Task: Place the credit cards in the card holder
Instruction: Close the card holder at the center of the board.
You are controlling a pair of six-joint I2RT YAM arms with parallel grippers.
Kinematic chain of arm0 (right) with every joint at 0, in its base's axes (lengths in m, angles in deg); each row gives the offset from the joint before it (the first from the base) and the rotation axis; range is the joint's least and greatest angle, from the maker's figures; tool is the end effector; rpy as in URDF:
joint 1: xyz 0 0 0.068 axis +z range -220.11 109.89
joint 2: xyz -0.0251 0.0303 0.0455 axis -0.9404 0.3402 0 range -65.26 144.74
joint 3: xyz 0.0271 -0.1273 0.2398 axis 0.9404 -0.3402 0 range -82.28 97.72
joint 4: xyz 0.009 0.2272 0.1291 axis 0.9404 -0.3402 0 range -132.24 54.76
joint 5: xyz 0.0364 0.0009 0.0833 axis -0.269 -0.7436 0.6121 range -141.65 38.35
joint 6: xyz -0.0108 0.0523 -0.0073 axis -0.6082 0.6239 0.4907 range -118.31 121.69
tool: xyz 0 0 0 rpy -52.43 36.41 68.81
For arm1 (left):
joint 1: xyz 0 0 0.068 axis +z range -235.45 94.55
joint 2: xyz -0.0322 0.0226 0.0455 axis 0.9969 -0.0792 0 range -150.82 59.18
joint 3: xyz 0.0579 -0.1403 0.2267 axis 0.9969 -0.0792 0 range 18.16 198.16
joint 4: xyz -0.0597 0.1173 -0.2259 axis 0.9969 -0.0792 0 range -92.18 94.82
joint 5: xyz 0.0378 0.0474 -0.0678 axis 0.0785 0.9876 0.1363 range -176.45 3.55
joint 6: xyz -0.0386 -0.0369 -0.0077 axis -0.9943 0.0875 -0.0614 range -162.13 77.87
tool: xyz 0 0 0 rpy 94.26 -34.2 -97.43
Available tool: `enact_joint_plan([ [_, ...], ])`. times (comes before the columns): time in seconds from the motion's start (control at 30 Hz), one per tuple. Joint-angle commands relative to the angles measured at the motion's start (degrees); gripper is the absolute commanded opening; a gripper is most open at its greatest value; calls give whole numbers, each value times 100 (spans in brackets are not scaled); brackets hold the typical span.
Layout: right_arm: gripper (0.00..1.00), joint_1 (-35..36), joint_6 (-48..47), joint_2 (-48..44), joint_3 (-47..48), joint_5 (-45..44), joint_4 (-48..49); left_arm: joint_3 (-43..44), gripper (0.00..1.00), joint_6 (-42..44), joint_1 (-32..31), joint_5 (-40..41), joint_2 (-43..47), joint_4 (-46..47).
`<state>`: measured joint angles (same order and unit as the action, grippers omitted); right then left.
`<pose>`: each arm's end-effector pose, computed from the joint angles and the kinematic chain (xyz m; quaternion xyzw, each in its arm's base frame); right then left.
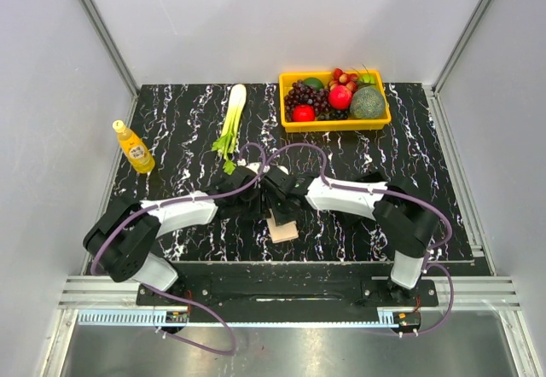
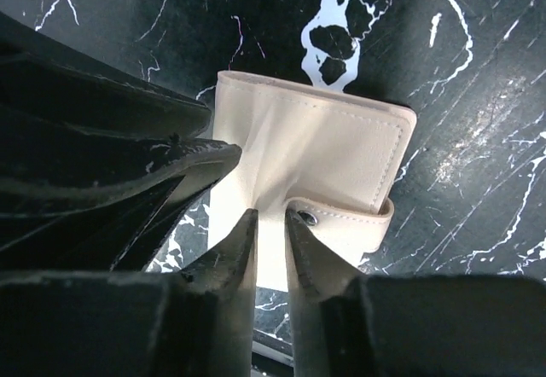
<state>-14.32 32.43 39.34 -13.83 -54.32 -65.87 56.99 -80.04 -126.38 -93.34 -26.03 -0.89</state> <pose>0.2054 0.2993 0.1723 -0.2078 0.9570 0.1212 0.1622 0.2069 -0.1851 0.1543 0.0443 0.9432 -0.2498 0.2144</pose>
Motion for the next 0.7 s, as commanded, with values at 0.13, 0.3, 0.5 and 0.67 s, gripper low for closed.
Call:
enact_joint_plan([
  [0.13, 43, -112, 265, -1387, -393, -514, 479, -7, 49, 56, -73, 355, 768, 1],
  [0.3, 48, -419, 529, -2092, -972, -593, 725, -77, 59, 135, -38, 356, 1138, -166],
  [0.5, 45, -648, 925, -1909, -1614, -243, 856, -648, 59, -181, -47, -153, 1367, 333],
  [0.67, 42, -648, 1293, -1478, -1817, 188, 1190, -956, 59, -489, -117, -584, 981, 1010],
])
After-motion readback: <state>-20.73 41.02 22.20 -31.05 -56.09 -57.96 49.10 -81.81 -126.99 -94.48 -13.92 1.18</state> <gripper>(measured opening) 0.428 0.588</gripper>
